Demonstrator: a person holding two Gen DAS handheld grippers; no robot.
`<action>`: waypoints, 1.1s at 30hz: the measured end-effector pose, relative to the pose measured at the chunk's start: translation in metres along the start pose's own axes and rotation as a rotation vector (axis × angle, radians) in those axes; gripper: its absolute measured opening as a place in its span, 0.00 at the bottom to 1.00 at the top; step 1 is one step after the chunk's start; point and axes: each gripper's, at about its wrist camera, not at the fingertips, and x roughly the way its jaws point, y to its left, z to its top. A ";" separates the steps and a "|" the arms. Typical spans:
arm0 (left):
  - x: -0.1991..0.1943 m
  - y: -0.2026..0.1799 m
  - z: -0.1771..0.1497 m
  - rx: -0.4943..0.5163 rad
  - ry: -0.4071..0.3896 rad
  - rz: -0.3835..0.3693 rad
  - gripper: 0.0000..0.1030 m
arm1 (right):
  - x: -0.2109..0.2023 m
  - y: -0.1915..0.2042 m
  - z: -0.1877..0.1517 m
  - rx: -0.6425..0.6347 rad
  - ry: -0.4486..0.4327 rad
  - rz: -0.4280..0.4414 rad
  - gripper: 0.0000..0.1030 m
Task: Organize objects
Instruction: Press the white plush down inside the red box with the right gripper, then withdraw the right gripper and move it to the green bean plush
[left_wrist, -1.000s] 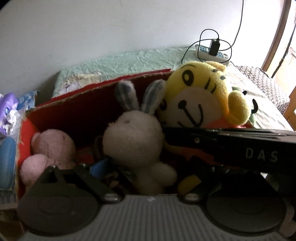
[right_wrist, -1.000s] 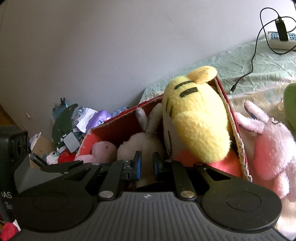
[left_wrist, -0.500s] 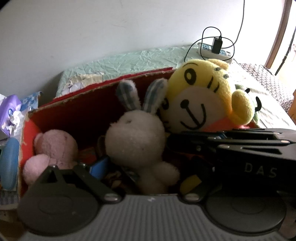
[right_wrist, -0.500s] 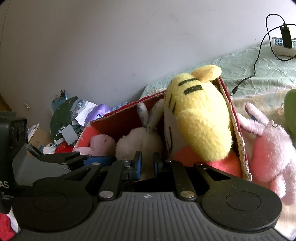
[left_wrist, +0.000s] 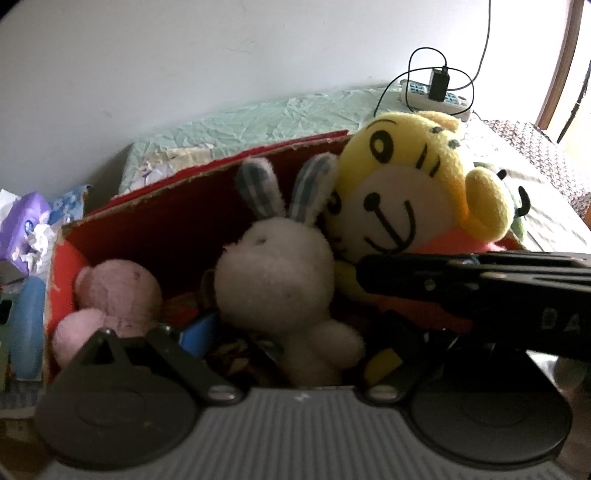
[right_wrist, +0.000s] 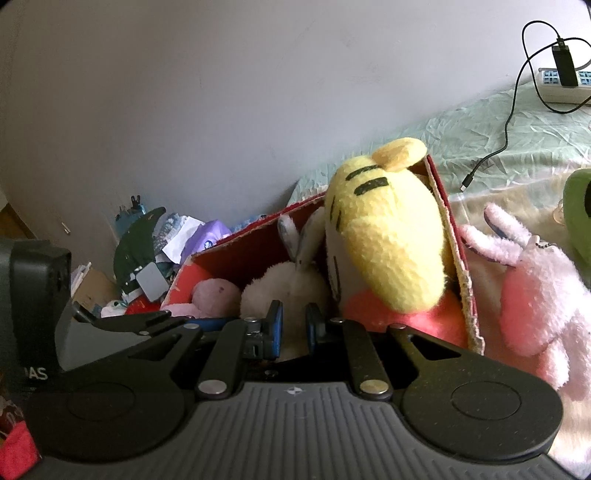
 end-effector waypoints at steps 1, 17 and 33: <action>0.000 -0.001 0.000 0.000 0.001 0.007 0.91 | -0.002 0.000 0.000 -0.002 -0.003 0.000 0.12; -0.027 -0.009 -0.012 -0.013 -0.034 0.080 0.91 | -0.032 -0.005 -0.009 0.010 -0.057 0.015 0.19; -0.085 -0.035 -0.019 -0.034 -0.137 0.123 0.91 | -0.089 -0.025 -0.019 0.052 -0.134 0.163 0.23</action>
